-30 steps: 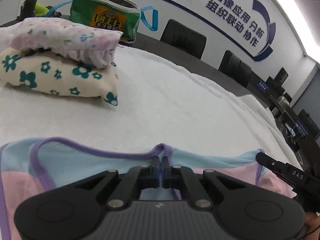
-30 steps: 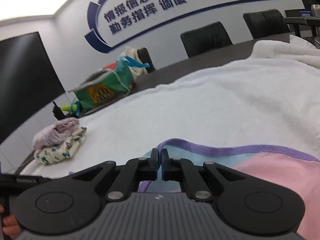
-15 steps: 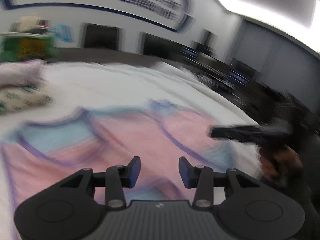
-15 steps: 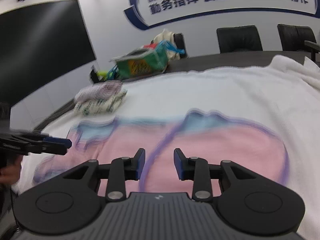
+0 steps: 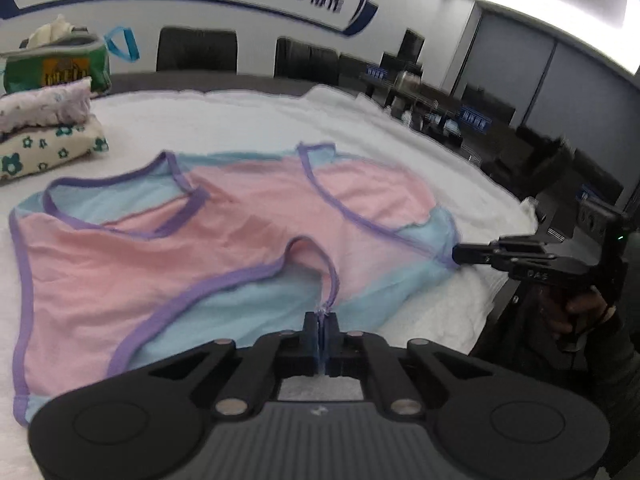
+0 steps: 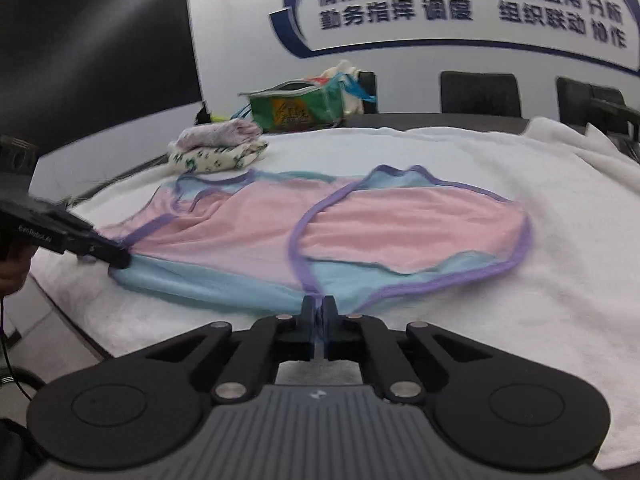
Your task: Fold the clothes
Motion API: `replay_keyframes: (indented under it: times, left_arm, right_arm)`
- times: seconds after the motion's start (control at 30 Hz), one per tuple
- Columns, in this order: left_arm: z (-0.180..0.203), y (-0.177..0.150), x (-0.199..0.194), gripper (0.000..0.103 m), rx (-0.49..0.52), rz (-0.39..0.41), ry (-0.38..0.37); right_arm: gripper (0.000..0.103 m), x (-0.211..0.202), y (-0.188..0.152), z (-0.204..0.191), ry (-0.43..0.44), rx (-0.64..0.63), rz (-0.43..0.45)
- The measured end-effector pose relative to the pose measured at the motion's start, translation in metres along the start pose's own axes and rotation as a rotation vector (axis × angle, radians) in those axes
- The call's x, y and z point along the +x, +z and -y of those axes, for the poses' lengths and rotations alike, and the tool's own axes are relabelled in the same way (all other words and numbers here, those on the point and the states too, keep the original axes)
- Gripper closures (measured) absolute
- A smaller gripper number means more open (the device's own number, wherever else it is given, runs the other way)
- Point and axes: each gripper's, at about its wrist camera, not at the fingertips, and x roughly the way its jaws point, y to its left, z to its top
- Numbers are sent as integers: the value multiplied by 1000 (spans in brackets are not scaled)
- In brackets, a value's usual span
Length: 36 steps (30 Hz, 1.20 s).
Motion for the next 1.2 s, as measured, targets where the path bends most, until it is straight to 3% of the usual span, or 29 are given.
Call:
replay_keyframes:
  times: [0.07,0.13,0.2,0.27,0.3,0.33,0.37,0.4,0.5,0.6,0.7,0.83,0.9,0.97,1.0,1.07,1.1,1.2]
  left_arm:
    - [5,-4,0,73,32,2,0]
    - [15,-8,2,65,85,5,9]
    - [24,-14,7,65,148,-5,21]
    - [28,-19,13,68,191,-14,64]
    - [27,-20,15,75,202,-17,79]
    - [26,-21,17,91,211,-20,94]
    - [24,-20,17,100,216,-25,94]
    - [19,-18,16,100,205,-38,76]
    - [5,2,10,103,161,-65,-8]
    - [-9,42,8,103,160,-46,2]
    - [-32,81,30,102,138,-85,41]
    - [-67,106,57,93,51,-103,168]
    - [-75,105,46,87,17,-72,194]
    - [-74,95,23,72,11,-24,191]
    - [-70,89,10,69,28,-1,171]
    - [-63,72,-15,58,89,48,88]
    - [-61,64,-21,57,114,51,68]
    - [-58,41,-31,57,189,30,75]
  right_arm:
    - [98,-8,-1,3,-3,-8,14]
    - [85,-11,-2,-1,27,-36,34]
    - [75,-12,-5,-4,55,-69,41]
    - [75,-7,-8,-7,61,-98,25]
    - [75,-3,-9,-7,56,-108,14]
    - [81,0,-10,-7,55,-107,8]
    - [87,3,-10,-7,53,-107,3]
    - [101,4,-10,-7,54,-119,1]
    - [101,2,-2,-6,70,-167,14]
    - [101,2,27,0,72,-209,86]
    - [101,26,67,7,83,-242,117]
    - [95,89,114,14,-7,-214,47]
    - [94,85,121,19,-36,-231,51]
    - [82,66,120,27,-26,-251,87]
    - [73,53,112,34,4,-252,82]
    - [72,30,94,48,62,-253,71]
    - [72,26,83,53,67,-234,56]
    - [72,32,63,68,17,-168,-18]
